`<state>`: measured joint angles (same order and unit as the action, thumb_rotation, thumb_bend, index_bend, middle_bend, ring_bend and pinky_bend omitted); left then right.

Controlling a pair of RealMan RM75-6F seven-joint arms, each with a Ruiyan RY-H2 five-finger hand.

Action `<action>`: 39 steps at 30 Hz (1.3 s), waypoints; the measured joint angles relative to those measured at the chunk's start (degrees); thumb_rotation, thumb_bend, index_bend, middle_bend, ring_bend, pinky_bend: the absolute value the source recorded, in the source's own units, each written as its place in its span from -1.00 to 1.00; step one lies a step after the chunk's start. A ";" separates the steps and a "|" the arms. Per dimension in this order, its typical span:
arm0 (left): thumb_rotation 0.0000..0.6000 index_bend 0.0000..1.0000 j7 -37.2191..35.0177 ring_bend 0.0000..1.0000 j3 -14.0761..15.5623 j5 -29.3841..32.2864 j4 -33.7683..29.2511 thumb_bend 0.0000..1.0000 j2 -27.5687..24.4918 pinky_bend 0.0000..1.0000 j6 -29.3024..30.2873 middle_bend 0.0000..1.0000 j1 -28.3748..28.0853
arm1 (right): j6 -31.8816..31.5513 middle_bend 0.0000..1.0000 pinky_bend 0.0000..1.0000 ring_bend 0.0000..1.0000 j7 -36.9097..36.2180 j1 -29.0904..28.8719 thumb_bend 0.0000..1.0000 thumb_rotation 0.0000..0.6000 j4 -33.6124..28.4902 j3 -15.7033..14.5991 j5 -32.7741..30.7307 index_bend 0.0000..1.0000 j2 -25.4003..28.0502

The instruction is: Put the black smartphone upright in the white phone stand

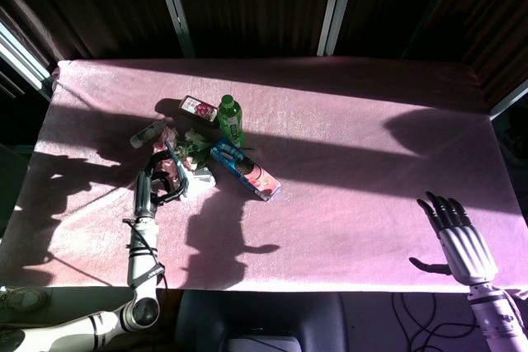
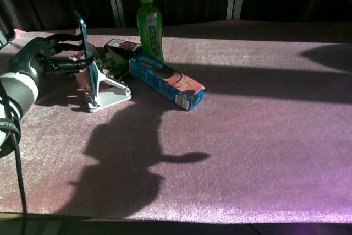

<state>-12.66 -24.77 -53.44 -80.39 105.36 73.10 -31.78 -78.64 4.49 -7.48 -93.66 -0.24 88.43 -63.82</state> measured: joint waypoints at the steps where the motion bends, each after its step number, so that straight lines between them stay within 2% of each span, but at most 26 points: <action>1: 1.00 0.63 -0.38 0.45 0.09 -0.43 0.79 0.12 0.55 -0.34 0.02 1.00 0.03 | -0.08 -1.00 -1.00 -1.00 -0.19 0.03 -0.57 1.00 0.02 0.02 0.01 -1.00 0.08; 25: 1.00 0.63 -4.88 0.45 0.04 -5.15 11.41 0.13 5.51 -0.34 -1.89 1.00 0.50 | -0.47 -1.00 -1.00 -1.00 -0.78 0.26 -0.57 1.00 0.17 0.06 0.16 -1.00 0.34; 39: 1.00 0.62 -6.12 0.45 0.52 -6.66 13.26 0.13 6.13 -0.35 -3.10 1.00 1.48 | -0.36 -1.00 -1.00 -1.00 -0.48 0.24 -0.58 1.00 0.20 0.08 0.11 -1.00 0.22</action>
<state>-18.78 -24.25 -60.10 -67.13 111.49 70.00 -30.30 -79.00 4.01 -7.24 -93.46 -0.16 88.54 -63.60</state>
